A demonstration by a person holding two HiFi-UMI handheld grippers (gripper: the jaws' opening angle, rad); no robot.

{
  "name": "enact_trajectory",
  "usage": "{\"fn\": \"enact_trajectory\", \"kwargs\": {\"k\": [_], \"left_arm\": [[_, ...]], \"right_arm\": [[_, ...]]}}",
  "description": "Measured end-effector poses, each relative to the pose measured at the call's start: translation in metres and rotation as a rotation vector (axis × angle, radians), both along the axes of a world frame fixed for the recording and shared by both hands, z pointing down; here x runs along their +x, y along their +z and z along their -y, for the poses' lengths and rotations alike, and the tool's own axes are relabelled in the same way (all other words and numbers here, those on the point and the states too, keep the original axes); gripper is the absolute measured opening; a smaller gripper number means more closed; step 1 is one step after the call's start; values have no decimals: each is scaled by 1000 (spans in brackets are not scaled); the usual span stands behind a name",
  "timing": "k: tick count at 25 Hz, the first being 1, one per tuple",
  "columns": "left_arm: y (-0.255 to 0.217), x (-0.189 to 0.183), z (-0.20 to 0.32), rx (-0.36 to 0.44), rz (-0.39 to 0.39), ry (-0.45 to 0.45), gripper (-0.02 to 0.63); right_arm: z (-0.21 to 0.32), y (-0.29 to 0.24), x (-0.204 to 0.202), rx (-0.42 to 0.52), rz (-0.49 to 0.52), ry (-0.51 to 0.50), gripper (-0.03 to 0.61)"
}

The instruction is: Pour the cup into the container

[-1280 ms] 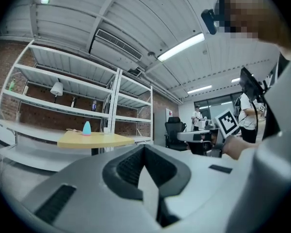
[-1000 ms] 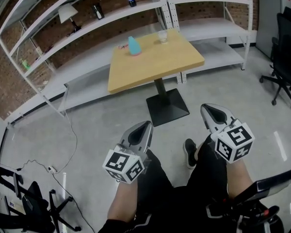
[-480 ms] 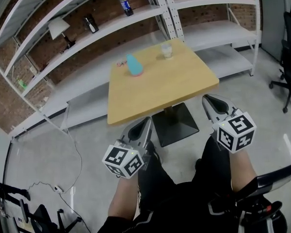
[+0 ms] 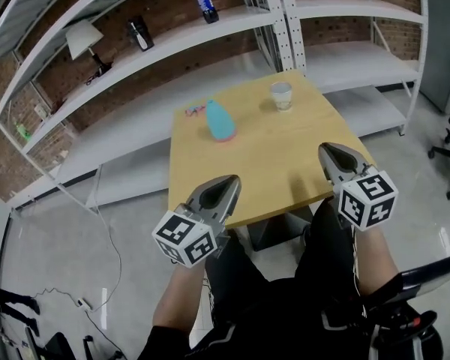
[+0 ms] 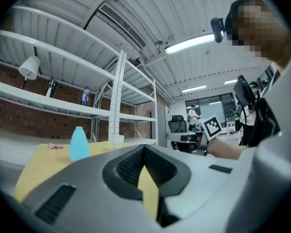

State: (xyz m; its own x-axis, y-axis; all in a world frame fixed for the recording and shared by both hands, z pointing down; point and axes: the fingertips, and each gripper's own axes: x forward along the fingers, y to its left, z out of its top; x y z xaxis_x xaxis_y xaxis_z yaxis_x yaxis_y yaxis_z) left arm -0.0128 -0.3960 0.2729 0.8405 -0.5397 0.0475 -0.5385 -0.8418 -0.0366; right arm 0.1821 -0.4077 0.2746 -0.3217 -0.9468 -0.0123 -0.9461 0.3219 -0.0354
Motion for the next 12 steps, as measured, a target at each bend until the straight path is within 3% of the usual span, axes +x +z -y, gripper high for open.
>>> {"fn": "enact_trajectory", "kwargs": {"k": [6, 12], "left_arm": [[12, 11, 64, -22, 18, 106, 2], [21, 23, 104, -42, 43, 214, 2]], "right_arm": [[79, 21, 5, -37, 23, 6, 8], [133, 20, 8, -54, -15, 2, 56]]}}
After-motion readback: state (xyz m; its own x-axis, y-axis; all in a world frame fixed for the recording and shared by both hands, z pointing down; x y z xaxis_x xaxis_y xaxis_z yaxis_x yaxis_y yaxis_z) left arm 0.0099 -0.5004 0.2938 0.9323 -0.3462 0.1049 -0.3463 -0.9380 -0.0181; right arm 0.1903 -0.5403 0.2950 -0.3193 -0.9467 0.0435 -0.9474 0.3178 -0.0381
